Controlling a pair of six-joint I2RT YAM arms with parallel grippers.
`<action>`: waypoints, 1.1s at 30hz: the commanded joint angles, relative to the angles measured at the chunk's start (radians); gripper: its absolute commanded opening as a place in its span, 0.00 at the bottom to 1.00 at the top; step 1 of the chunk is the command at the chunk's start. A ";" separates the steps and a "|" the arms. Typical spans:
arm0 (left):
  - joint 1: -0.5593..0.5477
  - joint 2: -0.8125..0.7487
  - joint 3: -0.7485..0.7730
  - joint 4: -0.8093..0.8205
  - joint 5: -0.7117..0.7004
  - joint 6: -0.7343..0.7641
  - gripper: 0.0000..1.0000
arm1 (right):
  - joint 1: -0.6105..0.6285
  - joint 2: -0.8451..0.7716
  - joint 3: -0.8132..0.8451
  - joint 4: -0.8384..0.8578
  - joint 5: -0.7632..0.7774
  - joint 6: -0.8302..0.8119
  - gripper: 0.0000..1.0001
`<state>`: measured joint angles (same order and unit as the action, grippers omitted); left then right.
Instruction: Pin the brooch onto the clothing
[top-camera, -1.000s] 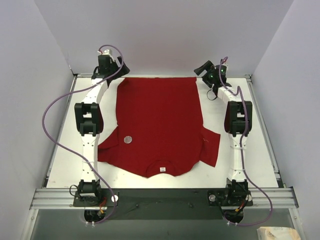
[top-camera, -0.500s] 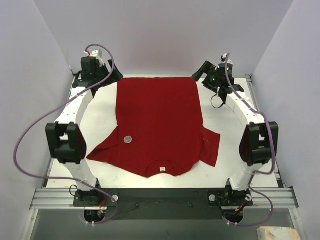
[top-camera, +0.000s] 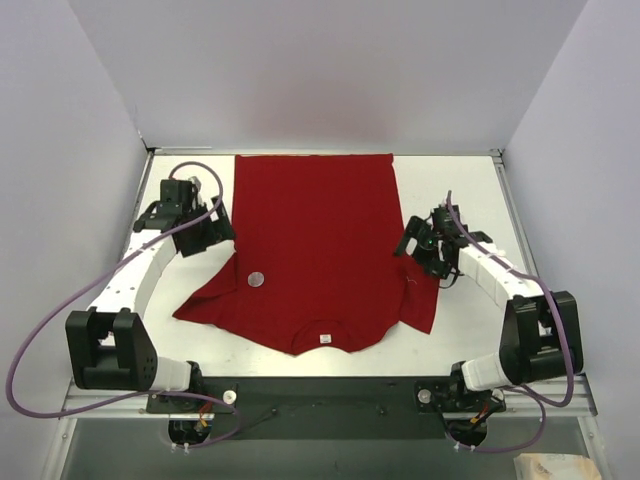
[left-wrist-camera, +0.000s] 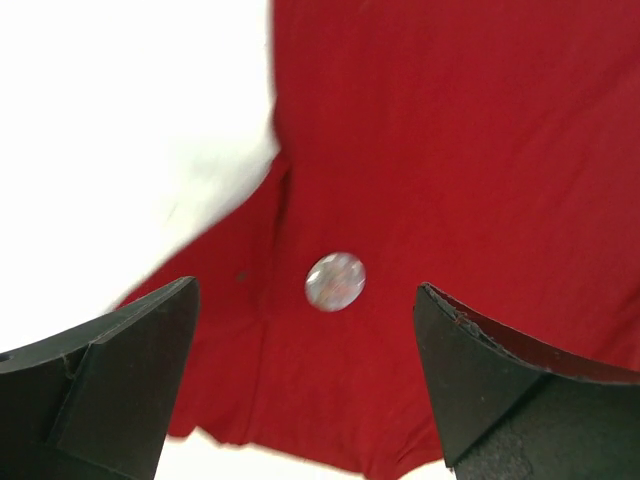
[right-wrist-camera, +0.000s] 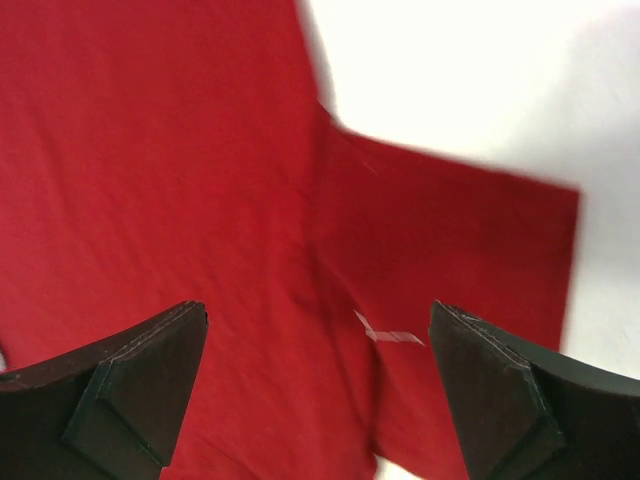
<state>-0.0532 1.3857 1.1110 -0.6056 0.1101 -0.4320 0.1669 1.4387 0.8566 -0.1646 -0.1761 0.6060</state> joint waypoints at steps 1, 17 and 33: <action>-0.007 0.007 0.001 -0.167 -0.081 0.035 0.97 | -0.024 -0.073 -0.065 -0.096 0.035 0.024 1.00; -0.203 0.219 0.026 -0.237 -0.292 0.038 0.65 | -0.092 0.011 -0.123 -0.102 0.006 0.028 1.00; -0.212 0.329 0.004 -0.165 -0.296 0.026 0.44 | -0.119 0.046 -0.120 -0.092 -0.022 -0.008 1.00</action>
<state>-0.2604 1.6966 1.1019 -0.8070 -0.1612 -0.3904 0.0574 1.4521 0.7296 -0.2291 -0.2001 0.6193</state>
